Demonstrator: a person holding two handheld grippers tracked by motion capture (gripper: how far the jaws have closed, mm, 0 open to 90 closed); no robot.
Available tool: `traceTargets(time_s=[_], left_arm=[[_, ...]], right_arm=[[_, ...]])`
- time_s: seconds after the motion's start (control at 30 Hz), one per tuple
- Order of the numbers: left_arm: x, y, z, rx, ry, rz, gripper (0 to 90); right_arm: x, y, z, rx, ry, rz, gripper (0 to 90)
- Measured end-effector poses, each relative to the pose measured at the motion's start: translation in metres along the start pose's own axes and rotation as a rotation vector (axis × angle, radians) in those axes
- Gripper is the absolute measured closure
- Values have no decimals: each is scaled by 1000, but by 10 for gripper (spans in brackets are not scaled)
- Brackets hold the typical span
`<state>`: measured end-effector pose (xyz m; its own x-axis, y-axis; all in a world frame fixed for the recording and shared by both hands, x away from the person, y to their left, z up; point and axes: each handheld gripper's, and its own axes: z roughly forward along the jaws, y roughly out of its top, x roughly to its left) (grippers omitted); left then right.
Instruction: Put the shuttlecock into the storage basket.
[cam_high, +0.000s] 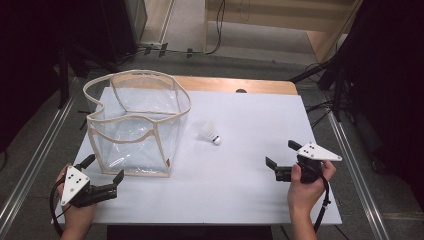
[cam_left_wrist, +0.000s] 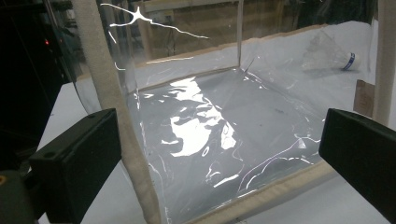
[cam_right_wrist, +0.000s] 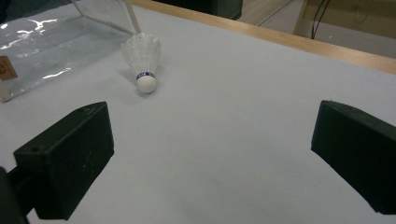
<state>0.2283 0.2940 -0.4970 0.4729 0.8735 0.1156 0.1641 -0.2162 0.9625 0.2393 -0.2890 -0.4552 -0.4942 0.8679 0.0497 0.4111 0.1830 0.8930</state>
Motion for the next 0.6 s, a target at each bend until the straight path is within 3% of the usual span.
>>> traceTargets(time_s=[0.6], left_arm=[[0,0,0,1,4,-4,0]], right_arm=[[15,29,25,34,46,-65,0]])
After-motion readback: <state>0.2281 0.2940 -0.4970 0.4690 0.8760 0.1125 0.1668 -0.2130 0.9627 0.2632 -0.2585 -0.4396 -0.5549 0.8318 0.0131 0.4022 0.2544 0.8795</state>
